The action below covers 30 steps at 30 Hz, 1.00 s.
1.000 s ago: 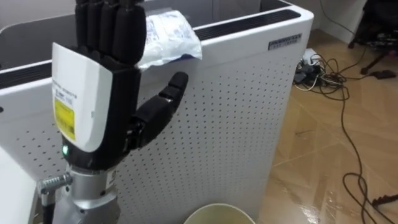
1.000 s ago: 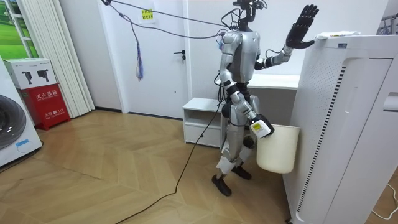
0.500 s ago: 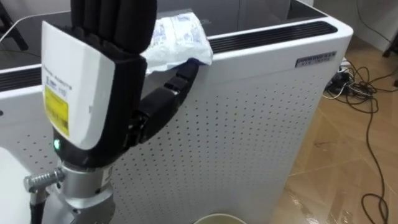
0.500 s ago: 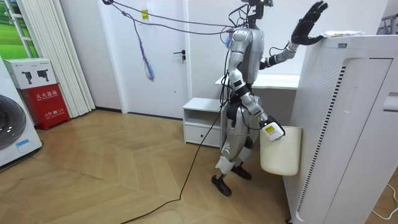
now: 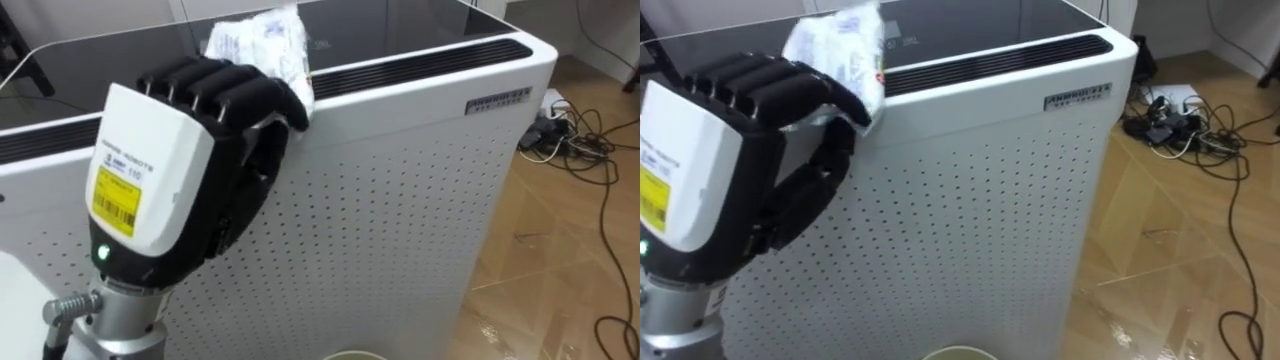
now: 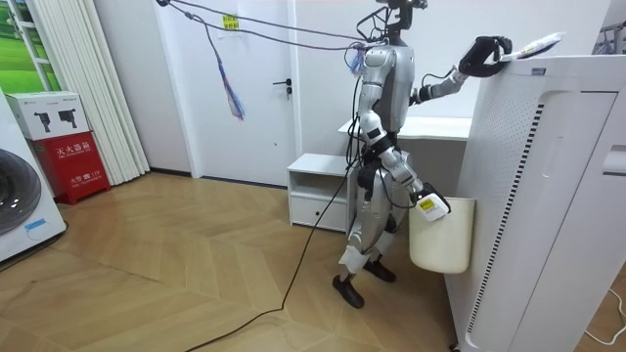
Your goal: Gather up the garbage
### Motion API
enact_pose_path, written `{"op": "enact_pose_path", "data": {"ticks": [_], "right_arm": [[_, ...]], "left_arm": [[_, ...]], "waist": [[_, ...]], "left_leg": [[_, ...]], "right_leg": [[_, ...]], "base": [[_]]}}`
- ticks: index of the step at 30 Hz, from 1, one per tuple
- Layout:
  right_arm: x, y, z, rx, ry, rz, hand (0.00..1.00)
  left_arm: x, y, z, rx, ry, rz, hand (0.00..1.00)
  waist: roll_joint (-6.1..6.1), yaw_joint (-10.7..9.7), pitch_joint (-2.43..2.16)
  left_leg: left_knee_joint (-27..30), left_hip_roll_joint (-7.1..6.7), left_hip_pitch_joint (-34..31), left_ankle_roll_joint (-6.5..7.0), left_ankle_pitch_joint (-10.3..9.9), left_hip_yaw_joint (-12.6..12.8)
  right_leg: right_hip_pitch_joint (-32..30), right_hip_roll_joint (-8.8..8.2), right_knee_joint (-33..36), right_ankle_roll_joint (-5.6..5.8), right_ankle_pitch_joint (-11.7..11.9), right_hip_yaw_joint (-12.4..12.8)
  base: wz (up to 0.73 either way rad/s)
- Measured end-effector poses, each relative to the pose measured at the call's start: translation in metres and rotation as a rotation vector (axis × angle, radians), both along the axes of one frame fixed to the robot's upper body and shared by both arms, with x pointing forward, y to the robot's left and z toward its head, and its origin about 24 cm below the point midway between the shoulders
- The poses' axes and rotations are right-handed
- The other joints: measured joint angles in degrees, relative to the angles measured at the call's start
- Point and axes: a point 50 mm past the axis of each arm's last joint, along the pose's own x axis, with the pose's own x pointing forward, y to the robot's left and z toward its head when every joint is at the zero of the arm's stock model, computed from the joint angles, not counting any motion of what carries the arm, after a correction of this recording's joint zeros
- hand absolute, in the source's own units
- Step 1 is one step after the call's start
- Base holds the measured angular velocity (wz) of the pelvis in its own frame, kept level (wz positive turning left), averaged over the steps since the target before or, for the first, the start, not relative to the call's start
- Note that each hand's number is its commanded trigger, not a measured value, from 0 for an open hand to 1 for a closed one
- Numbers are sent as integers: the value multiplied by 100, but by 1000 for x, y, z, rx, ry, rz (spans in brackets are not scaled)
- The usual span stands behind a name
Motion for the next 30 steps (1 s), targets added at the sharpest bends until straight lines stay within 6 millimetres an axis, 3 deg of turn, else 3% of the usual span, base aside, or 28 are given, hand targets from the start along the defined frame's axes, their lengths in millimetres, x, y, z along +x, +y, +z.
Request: {"op": "enact_pose_path", "data": {"ticks": [11, 16, 22, 30], "right_arm": [[1, -3, 1, -30, -6, 4, 100], [3, -3, 3, -40, -25, -9, 100], [5, -1, 5, -40, -38, 4, 100], [4, 15, 2, -14, -32, 53, 100]], "left_arm": [[-1, -1, -1, -27, -13, -10, 100], [-2, 0, 0, -131, 3, -56, 100], [-6, -2, 9, -480, 140, -310, 100], [-5, -11, 14, -834, 450, -817, 100]], "waist": [[-35, 3, 18], [-37, 10, 20], [-49, -17, 9], [-267, -123, 49]], "left_leg": [[-130, -2, 144, -17, 40, -24], [-151, -3, 173, -17, 40, -19], [-153, -1, 144, -17, 41, -27], [-165, 19, 152, -18, 42, 37]], "right_leg": [[192, 36, -233, 4, 74, -39], [243, 48, -311, 9, 100, -3], [222, 54, -312, 8, 101, -36], [210, 58, -306, 1, 106, -7]], "base": [[0], [-1], [2], [-2]]}}
